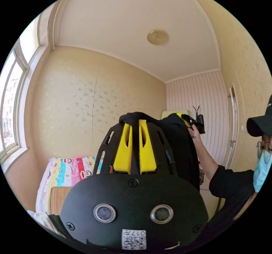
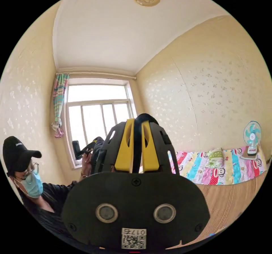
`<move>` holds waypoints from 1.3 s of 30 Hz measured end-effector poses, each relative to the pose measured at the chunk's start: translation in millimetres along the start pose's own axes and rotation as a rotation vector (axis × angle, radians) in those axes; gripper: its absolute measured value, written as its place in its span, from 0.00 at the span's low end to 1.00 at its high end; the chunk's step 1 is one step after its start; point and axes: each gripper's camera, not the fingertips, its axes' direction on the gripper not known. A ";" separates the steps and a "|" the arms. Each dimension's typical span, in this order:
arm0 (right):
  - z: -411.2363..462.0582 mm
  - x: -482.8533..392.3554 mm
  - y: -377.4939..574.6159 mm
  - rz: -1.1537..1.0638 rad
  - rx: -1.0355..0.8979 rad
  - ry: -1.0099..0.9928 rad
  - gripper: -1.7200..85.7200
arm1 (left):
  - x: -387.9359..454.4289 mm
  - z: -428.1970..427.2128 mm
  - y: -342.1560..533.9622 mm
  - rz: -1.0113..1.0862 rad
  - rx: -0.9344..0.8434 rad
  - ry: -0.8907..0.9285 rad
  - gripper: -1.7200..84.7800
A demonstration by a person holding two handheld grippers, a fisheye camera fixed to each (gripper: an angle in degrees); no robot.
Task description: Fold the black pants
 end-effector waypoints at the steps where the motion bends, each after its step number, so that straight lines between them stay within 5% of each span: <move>1: 29.6 24.5 -7.4 -0.005 -0.045 0.083 0.05 | -31.6 65.2 -4.8 -0.053 -0.089 -0.054 0.07; 3: 129.1 131.9 -15.4 0.116 -0.263 0.402 0.07 | -82.4 159.0 -0.4 -0.080 -0.236 -0.115 0.08; 5: 151.1 194.3 13.9 0.270 -0.258 0.447 0.10 | -133.3 233.7 27.4 -0.124 -0.473 -0.132 0.10; 7: 162.0 232.8 71.2 0.370 -0.197 0.404 0.10 | -176.5 268.7 89.1 -0.168 -0.593 -0.173 0.13; 13: 214.8 276.9 351.5 0.358 -0.781 0.072 0.11 | -218.3 262.8 321.9 -0.194 -0.933 -0.034 0.14; 21: 188.1 178.2 618.9 0.684 -1.030 -0.210 0.14 | -226.9 161.5 495.9 -0.455 -1.138 0.065 0.16; 26: 164.3 136.7 646.5 0.748 -0.839 -0.146 0.09 | -231.6 122.0 538.9 -0.616 -1.115 0.098 0.12; 29: 163.8 140.2 641.8 0.806 -0.948 -0.226 0.05 | -239.6 114.7 548.2 -0.823 -1.126 0.240 0.06; 33: 91.8 154.5 572.9 0.752 -0.699 -0.281 0.04 | -233.6 84.8 519.5 -0.956 -0.799 0.524 0.05; 37: 50.0 182.9 569.1 0.753 -0.927 -0.189 0.07 | -229.2 63.9 551.2 -1.058 -1.036 0.223 0.08; 39: -13.6 201.3 558.0 0.783 -0.852 0.025 0.10 | -221.1 50.8 558.0 -1.032 -1.092 0.095 0.09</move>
